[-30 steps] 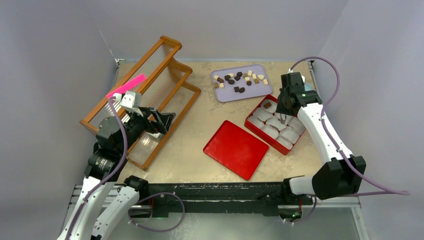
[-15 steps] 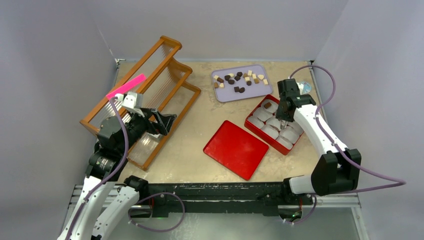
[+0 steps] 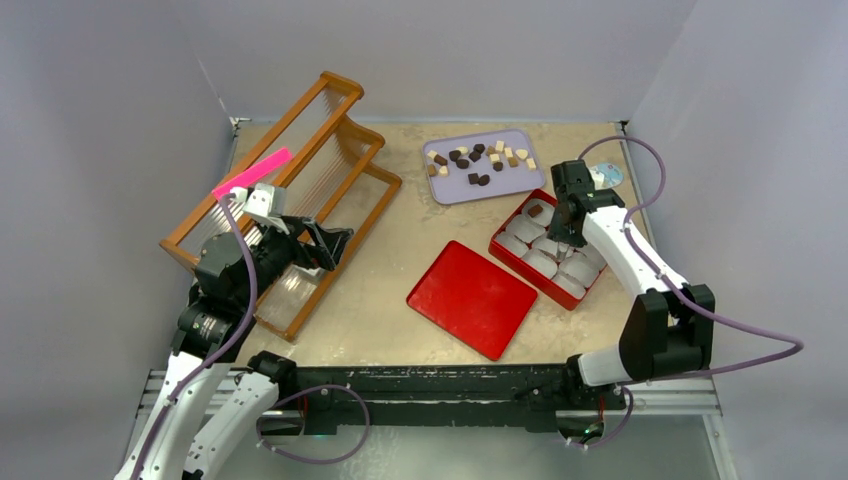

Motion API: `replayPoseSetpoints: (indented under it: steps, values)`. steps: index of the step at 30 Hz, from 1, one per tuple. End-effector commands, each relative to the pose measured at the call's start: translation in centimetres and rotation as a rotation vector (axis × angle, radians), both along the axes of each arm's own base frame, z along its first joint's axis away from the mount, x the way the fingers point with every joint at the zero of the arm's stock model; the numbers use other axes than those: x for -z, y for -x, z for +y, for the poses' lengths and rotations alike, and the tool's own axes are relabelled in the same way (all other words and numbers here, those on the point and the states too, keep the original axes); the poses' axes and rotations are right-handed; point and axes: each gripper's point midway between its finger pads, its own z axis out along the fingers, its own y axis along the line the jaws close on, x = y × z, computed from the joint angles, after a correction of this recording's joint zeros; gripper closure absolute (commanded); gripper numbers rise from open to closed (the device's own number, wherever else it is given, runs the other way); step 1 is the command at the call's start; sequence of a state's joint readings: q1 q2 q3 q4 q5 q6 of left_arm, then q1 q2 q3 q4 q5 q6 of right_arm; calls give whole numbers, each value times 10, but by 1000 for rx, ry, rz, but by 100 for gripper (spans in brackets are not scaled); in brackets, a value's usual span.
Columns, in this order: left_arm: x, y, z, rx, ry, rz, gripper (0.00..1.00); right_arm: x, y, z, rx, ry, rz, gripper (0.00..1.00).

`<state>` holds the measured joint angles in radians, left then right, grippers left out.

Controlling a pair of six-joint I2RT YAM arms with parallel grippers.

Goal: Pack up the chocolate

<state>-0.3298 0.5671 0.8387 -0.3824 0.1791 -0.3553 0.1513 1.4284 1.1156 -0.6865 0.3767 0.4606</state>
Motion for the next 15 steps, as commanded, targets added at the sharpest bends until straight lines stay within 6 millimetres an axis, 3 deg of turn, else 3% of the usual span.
replayPoseSetpoints:
  steps: [1, 9, 15]
  values:
    - [-8, -1, -3, 13, 8, -32, 2, -9, -2, -6, 47, 17, -40, 64]
    - [-8, -1, -2, 12, 8, -33, 2, -18, -1, -6, 45, 10, -53, 61]
    - [-8, -1, -2, 10, 8, -34, 2, -46, -5, 1, 20, -30, -135, 61]
